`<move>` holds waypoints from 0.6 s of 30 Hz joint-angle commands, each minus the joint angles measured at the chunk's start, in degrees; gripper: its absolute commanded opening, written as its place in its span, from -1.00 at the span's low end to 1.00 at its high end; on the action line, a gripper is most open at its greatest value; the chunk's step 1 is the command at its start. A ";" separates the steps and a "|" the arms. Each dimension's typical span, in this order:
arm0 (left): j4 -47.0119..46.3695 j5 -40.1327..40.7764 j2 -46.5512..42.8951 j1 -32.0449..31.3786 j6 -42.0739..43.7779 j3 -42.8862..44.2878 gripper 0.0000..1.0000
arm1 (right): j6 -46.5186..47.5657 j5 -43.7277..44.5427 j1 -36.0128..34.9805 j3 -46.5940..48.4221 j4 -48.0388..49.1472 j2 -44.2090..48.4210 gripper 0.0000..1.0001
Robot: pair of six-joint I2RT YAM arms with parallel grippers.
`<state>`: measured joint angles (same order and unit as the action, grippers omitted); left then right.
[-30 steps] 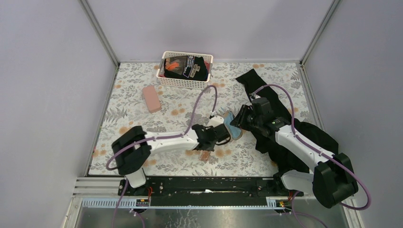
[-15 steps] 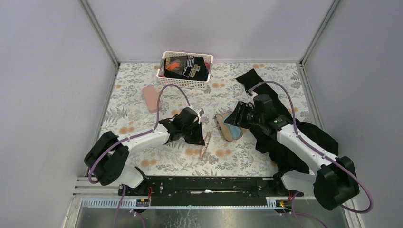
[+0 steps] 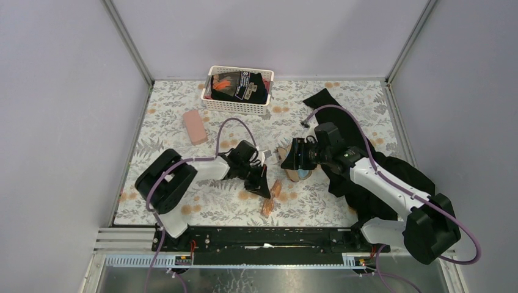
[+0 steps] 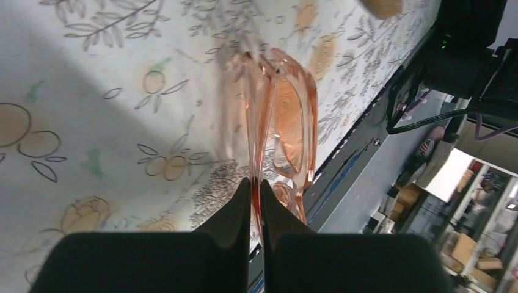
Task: Organize the sunglasses
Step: Place the sunglasses at the center of the board.
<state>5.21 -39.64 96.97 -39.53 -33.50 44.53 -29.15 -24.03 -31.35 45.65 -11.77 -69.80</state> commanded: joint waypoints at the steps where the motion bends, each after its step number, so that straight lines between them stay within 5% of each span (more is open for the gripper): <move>1: -6.21 -3.50 3.68 1.55 -1.22 -1.52 -1.00 | 3.50 2.63 -0.12 3.36 -2.51 1.51 0.15; 4: -6.03 -1.35 4.43 1.82 -2.32 -1.35 -1.00 | 3.74 2.78 -0.13 3.39 -2.99 1.22 0.15; 9: -0.86 4.69 4.26 1.91 -1.09 0.83 -0.36 | 3.64 2.98 -0.13 3.30 -2.73 1.15 0.16; 12: 2.76 7.00 3.85 2.04 0.28 2.06 -0.18 | 4.21 2.98 -0.19 3.65 -3.07 1.16 0.17; 18: 12.18 13.23 -1.69 2.88 2.47 5.03 -0.14 | 6.47 2.83 -0.17 5.16 -5.85 0.74 0.18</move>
<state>8.56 -34.74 99.09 -37.82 -34.26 47.66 -24.95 -21.87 -31.35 47.62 -15.70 -69.78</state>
